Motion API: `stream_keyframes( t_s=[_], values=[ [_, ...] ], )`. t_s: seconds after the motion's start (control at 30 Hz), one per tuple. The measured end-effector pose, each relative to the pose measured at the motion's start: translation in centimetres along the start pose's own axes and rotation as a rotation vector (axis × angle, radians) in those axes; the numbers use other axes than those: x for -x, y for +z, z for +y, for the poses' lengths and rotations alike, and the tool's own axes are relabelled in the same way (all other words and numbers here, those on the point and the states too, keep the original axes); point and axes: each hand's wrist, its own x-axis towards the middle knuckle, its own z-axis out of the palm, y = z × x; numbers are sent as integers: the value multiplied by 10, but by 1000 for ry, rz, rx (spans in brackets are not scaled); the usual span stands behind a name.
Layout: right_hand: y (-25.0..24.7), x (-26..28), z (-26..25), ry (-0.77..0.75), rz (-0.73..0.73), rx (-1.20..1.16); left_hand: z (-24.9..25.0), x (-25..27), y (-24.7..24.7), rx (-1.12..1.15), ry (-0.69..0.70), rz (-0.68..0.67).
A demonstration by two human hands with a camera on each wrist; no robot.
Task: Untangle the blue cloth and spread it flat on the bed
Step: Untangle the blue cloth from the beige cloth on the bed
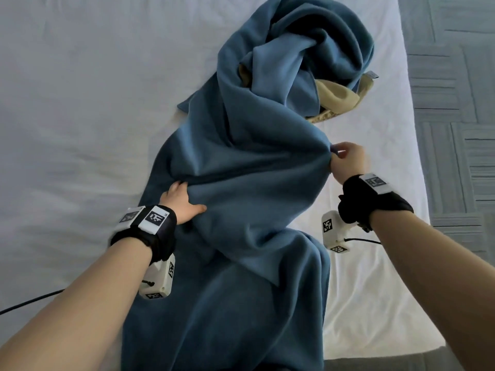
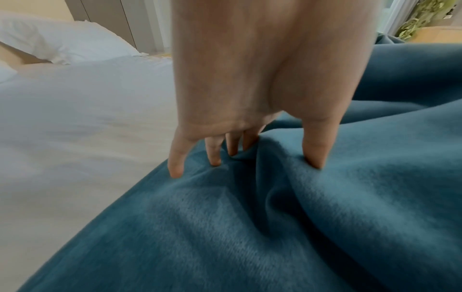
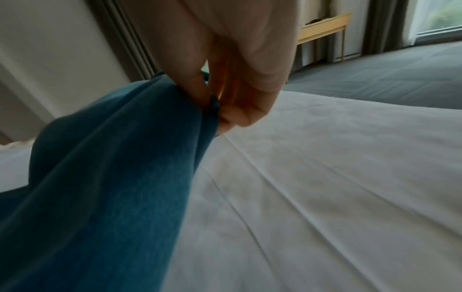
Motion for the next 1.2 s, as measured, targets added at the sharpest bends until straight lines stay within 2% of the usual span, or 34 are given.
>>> stream_keyframes(
  t_s=[0.03,0.1,0.13,0.2,0.23,0.3,0.33,0.4,0.5,0.57,0.7,0.87,0.93,1.03,1.07,1.13,1.2],
  values=[
    [1,4,0,13,-62,-27,2,-1,0,22,-17,24],
    [9,20,-3,151,-294,-251,10,-1,0,108,-23,141],
    [14,30,-3,217,-415,-356,16,-1,1,172,20,227],
    [23,49,0,228,-652,-441,32,2,7,298,176,346],
    [28,59,3,193,-761,-441,42,4,10,343,249,328],
    [33,74,6,91,-914,-366,64,10,17,401,318,164],
    [36,79,5,22,-916,-292,74,12,20,420,318,72],
    [42,85,1,-110,-802,-132,91,11,24,454,279,-41],
    [48,95,-5,-240,-693,-2,98,2,27,456,222,-15],
    [47,101,-4,-220,-781,-56,91,-5,24,415,208,47],
    [40,110,-4,-73,-1048,-224,65,-9,20,360,164,99],
    [32,119,2,-49,-1300,-4,43,-5,17,321,164,172],
    [26,118,3,-102,-1273,168,38,-2,15,281,164,199],
    [21,114,3,-208,-1097,336,35,6,12,216,153,277],
    [19,112,2,-246,-986,351,35,8,10,199,149,310],
    [14,104,3,-314,-664,356,36,9,7,210,145,364],
    [8,96,7,-327,-408,242,41,8,7,278,169,389]
  ],
)
